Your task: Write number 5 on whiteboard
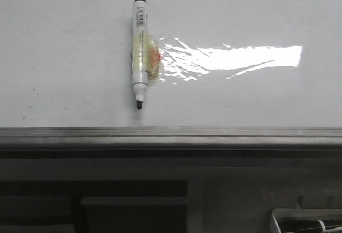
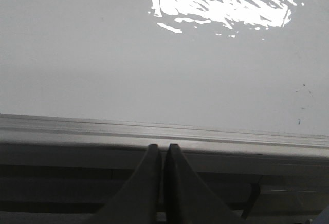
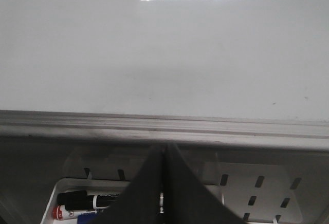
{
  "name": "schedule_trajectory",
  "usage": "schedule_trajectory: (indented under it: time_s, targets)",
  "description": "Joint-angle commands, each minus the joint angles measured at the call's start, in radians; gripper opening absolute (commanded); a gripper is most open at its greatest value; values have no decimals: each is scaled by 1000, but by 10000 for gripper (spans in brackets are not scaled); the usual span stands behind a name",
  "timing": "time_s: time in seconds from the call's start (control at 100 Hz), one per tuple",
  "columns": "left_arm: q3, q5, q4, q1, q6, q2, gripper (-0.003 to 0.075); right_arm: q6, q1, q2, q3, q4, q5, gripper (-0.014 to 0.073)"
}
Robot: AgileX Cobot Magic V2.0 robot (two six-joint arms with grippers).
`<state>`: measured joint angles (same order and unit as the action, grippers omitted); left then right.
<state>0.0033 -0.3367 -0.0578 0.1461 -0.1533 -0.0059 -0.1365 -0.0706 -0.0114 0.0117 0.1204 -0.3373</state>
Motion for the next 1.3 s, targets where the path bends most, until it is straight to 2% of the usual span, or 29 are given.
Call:
schedule_trajectory:
  time_s: [0.0, 0.58, 0.69, 0.81, 0.98, 1.08, 1.16, 1.29]
  targets:
    - [18, 60, -12, 7, -9, -28, -20, 1, 5, -16, 27, 10, 25, -61]
    - [18, 60, -12, 7, -9, -28, -20, 1, 5, -16, 27, 10, 25, -61]
    - [18, 60, 81, 7, -9, -28, -20, 1, 5, -16, 27, 10, 25, -61]
    - [18, 61, 87, 7, -9, -28, -20, 1, 5, -16, 27, 10, 25, -61]
    - [18, 68, 124, 7, -9, -28, -20, 3, 5, -16, 27, 12, 112, -61]
    - [18, 71, 124, 7, -9, -28, -20, 2, 5, -16, 27, -47, 252, -61]
    - [18, 132, 124, 7, -9, -28, -20, 2, 5, -16, 27, -152, 337, -61]
    - [18, 337, 123, 7, -9, -28, -20, 2, 5, -16, 27, -248, 322, -61]
